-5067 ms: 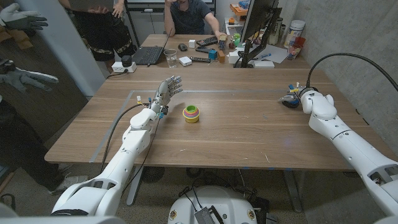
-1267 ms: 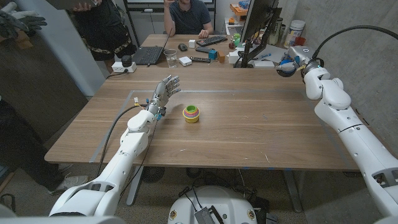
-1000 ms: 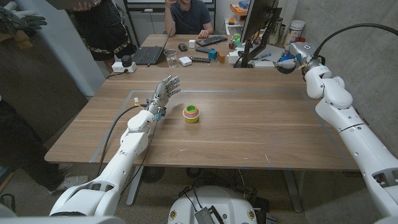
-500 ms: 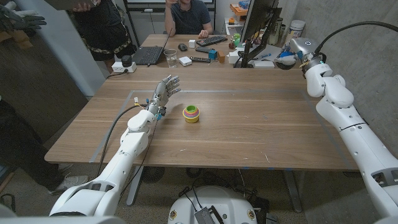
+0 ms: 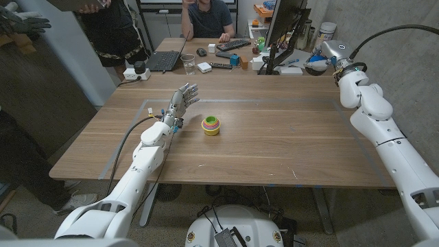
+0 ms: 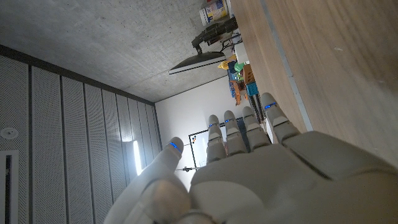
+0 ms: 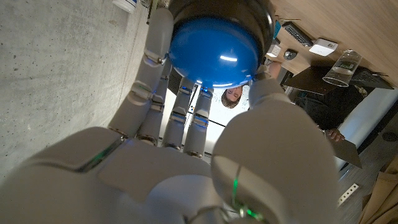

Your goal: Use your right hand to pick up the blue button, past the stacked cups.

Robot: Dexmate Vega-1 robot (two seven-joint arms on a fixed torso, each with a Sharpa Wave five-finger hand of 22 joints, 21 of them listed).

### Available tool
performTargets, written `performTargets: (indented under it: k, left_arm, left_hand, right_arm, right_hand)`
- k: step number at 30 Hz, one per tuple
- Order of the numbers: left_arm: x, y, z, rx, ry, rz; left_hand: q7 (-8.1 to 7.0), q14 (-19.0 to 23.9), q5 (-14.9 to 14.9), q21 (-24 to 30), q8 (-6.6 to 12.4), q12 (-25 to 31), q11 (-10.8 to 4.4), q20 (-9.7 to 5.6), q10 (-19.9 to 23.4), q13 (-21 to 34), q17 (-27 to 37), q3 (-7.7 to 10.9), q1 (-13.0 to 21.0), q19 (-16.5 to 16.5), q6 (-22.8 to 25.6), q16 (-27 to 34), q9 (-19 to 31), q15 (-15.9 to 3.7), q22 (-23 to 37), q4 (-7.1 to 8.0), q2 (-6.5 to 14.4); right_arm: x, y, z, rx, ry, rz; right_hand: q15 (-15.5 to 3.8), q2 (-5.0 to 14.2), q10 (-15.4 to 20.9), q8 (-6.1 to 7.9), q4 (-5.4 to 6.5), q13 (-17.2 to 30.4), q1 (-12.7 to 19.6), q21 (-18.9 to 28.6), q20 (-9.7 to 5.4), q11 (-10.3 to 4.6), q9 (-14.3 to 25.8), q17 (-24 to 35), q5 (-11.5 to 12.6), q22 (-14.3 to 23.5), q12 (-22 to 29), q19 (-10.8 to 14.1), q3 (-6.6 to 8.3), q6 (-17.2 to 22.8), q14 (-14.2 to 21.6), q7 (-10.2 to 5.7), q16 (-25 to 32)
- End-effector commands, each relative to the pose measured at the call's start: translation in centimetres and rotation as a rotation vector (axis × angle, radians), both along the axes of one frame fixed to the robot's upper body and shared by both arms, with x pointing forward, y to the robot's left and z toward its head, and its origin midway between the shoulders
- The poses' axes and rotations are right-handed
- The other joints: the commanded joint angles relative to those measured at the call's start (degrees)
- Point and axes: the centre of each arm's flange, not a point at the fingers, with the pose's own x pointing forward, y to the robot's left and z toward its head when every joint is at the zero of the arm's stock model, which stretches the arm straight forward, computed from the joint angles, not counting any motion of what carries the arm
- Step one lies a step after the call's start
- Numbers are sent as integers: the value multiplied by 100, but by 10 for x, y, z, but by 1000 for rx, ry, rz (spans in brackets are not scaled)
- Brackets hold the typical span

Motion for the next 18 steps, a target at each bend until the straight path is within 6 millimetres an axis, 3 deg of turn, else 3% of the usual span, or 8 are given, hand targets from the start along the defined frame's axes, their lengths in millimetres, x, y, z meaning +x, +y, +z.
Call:
performTargets:
  k: [1, 18]
  left_arm:
    - [-2, 2, -1, -9, 0, 4]
    - [-5, 1, -1, -4, -4, 9]
  left_hand:
    - [9, -9, -1, -24, 17, 13, -9, 12, -1, 20, -7, -20, -44, 13, -20, 18, 27, -1, 20, -9, 2]
    - [8, -7, 0, -41, 17, 8, -10, 17, -19, 20, -9, -29, -43, 13, -22, 23, 27, -7, 21, 0, 12]
  right_arm:
    - [-1, -1, -4, 0, -15, 16]
    - [-2, -3, -6, 7, -20, 29]
  right_hand:
    - [-1765, 2232, 61, -22, -73, 14, 2299, 52, -395, 23, 28, 27, 28, 7, -19, -211, 131, 41, 1115, -1, -31]
    - [-1765, 2226, 88, -34, -49, 43, 2325, 183, -395, -5, 69, 58, 22, 2, -47, -274, 138, 49, 1164, 4, -119]
